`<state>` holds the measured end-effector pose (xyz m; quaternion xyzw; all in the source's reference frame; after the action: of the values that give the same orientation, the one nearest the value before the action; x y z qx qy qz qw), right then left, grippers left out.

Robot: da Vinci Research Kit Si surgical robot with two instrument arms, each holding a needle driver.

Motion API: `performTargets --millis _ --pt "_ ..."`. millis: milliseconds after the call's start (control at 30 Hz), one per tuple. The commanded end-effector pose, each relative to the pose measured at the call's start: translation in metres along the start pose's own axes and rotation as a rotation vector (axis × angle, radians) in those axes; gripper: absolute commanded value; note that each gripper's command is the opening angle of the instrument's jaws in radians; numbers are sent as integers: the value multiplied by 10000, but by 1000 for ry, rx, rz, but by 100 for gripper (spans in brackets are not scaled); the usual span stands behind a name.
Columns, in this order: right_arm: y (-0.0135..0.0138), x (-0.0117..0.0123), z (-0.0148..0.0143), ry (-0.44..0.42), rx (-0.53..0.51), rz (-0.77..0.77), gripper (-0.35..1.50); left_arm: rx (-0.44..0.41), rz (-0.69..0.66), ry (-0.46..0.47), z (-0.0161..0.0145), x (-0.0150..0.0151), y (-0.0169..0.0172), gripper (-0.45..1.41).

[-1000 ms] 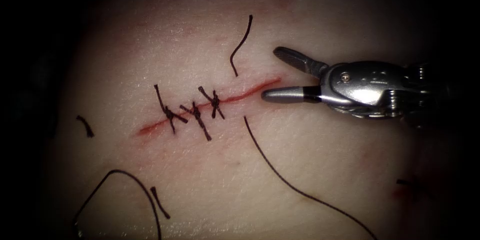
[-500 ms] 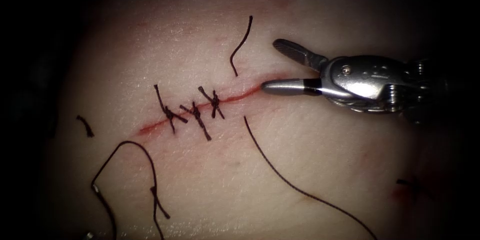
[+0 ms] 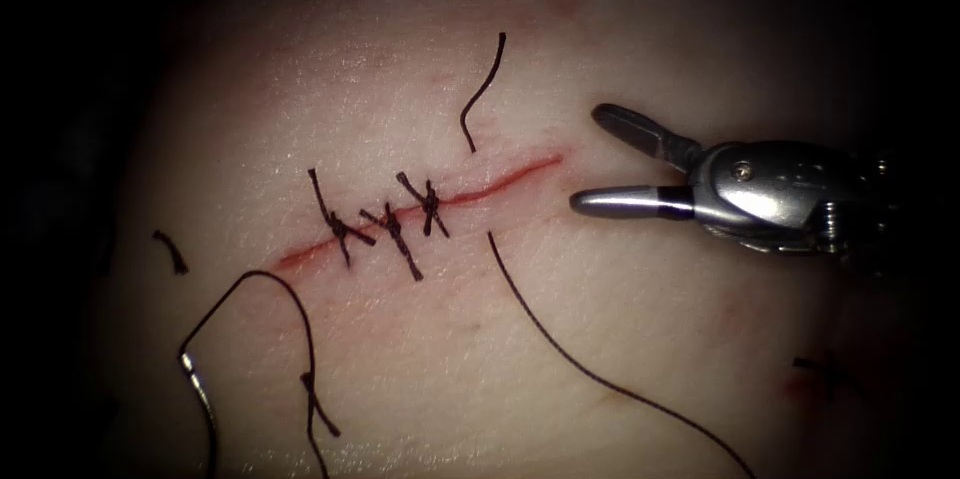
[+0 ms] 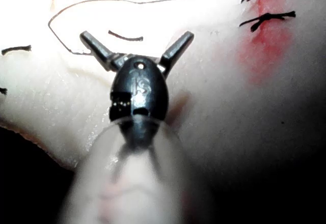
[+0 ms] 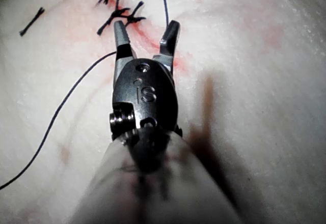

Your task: Wound Closure

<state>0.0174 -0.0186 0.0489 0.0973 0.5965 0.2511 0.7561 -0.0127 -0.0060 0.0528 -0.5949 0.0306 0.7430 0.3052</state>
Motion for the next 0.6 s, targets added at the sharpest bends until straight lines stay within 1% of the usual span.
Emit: performTargets --millis 33,200,333,400,433,467,533,567,600 --pt "-5 -11 5 0 2 -2 106 -7 -5 -15 0 -2 0 139" --pt "-6 -16 4 4 2 -8 108 -25 -8 -91 -38 21 -9 139" --pt "-7 -17 4 4 2 -8 106 1 2 -137 -74 40 -16 139" --pt "-6 -17 4 1 3 -8 106 14 0 -115 -86 48 -20 139" --pt "-6 -16 4 -2 5 -9 106 41 -8 -98 -93 58 -20 139" --pt "-6 -16 4 -2 5 -9 106 41 -8 -98 -93 58 -20 139" --pt "-6 -16 3 -2 5 -8 106 51 3 -85 -89 68 -13 139" --pt "-6 -16 3 -2 5 -8 106 55 13 -84 -84 72 -9 136" --pt "-5 -16 3 -2 6 -1 106 63 23 -84 -78 76 -4 128"
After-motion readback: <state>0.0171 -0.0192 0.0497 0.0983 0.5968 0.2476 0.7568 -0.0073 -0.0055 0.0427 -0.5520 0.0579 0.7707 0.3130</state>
